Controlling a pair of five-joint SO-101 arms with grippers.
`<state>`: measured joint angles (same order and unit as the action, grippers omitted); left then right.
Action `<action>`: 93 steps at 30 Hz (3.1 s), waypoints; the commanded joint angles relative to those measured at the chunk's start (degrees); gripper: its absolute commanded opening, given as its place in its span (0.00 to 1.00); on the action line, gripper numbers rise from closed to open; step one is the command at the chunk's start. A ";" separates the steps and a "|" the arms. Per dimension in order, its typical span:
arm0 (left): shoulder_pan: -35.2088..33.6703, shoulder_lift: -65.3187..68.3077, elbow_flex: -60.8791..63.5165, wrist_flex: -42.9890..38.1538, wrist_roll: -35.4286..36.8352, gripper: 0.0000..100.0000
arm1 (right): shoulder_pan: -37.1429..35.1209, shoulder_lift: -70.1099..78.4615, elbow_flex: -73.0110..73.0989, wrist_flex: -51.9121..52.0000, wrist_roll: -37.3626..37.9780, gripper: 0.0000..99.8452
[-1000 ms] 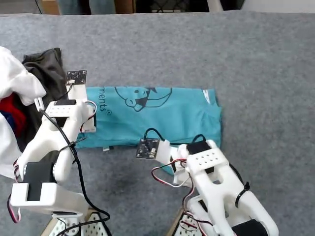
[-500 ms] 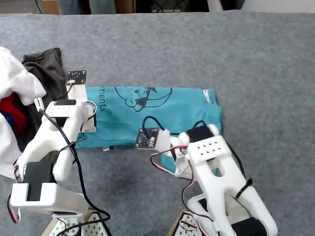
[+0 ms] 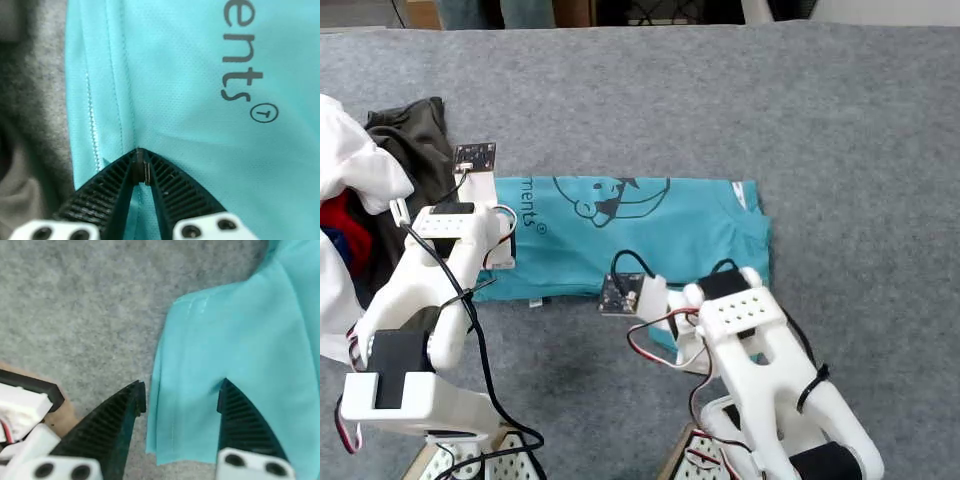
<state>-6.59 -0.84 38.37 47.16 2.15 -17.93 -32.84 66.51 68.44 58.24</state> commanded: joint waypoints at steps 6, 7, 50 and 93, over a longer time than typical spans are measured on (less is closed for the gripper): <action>-0.13 -1.49 -1.36 -0.62 -0.26 0.03 | 1.14 -0.66 8.31 -9.93 0.09 0.25; -0.13 -1.49 -1.36 -0.53 -0.26 0.03 | 1.14 -0.40 8.04 -9.58 0.09 0.25; -1.98 -1.49 -1.27 -0.44 -0.26 0.03 | 6.42 34.24 -51.12 11.25 15.91 0.01; -9.98 -5.98 -29.49 28.40 4.84 0.21 | 28.57 23.25 -37.49 2.55 -31.12 0.01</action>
<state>-16.18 -6.11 15.87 71.60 6.64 6.33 -6.90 22.46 78.46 31.87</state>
